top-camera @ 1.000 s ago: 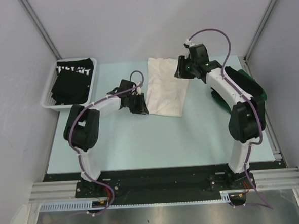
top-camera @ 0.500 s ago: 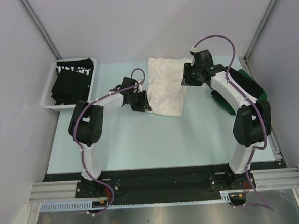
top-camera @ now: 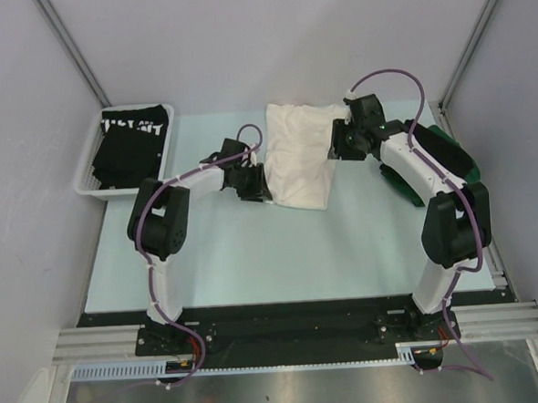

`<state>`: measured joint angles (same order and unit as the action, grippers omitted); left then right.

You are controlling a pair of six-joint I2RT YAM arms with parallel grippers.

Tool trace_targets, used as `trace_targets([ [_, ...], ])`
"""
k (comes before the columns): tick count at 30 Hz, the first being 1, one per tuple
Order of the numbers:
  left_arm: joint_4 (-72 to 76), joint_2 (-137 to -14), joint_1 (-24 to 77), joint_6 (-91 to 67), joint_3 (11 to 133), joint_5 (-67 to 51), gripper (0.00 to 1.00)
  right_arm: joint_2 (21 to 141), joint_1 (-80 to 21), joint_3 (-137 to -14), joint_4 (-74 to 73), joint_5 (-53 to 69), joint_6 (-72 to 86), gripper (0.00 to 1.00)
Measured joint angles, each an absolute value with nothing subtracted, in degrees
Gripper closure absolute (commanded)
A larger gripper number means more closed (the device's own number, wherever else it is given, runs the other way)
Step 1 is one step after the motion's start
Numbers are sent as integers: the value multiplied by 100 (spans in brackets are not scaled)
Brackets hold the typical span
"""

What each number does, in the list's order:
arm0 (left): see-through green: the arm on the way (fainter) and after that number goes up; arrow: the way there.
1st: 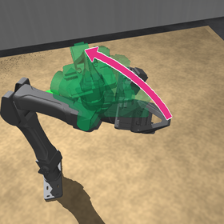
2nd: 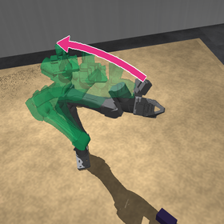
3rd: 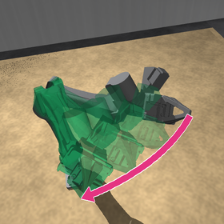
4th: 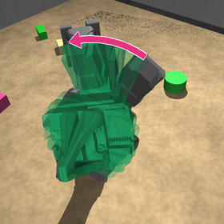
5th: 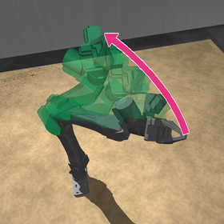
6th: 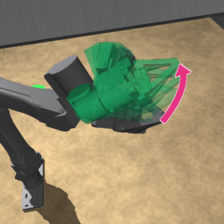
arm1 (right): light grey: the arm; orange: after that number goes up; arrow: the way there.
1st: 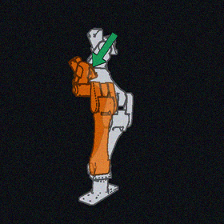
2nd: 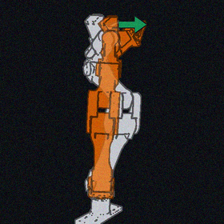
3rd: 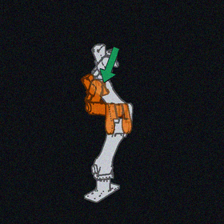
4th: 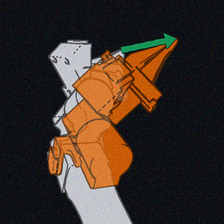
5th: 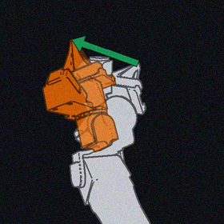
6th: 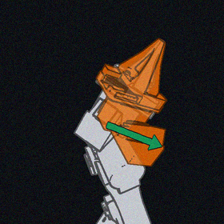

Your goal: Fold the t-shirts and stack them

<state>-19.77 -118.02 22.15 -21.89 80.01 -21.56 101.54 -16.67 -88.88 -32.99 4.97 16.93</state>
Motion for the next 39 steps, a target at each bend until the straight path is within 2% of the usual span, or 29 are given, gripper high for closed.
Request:
trace_targets([
  [1,-1977,-11808,2215,-2204,8003,-2156,62,10138,-1667,-8825,-3310,497,1708,51],
  [2,-1975,-11815,2215,-2215,8003,-2161,70,10130,-1667,-8792,-3323,495,1710,51],
  [5,-1955,-11865,2213,-2276,8012,-2167,81,10088,-1669,-8720,-3387,489,1715,51],
  [7,-1959,-11917,2213,-2309,8049,-2185,85,10060,-1667,-8707,-3411,489,1712,51],
  [10,-1990,-11990,2211,-2344,8132,-2217,99,10031,-1667,-8702,-3411,489,1721,50],
  [18,-2075,-12005,2209,-2349,8182,-2222,100,9900,-1734,-8484,-3454,491,2027,50],
  [29,-2139,-11627,2209,-2246,7725,-2163,100,9677,-2591,-7446,-3583,163,3133,34],
  [39,-2565,-10868,2209,-2040,7262,-2112,100,9072,-3046,-6722,-3649,-480,3824,30],
])
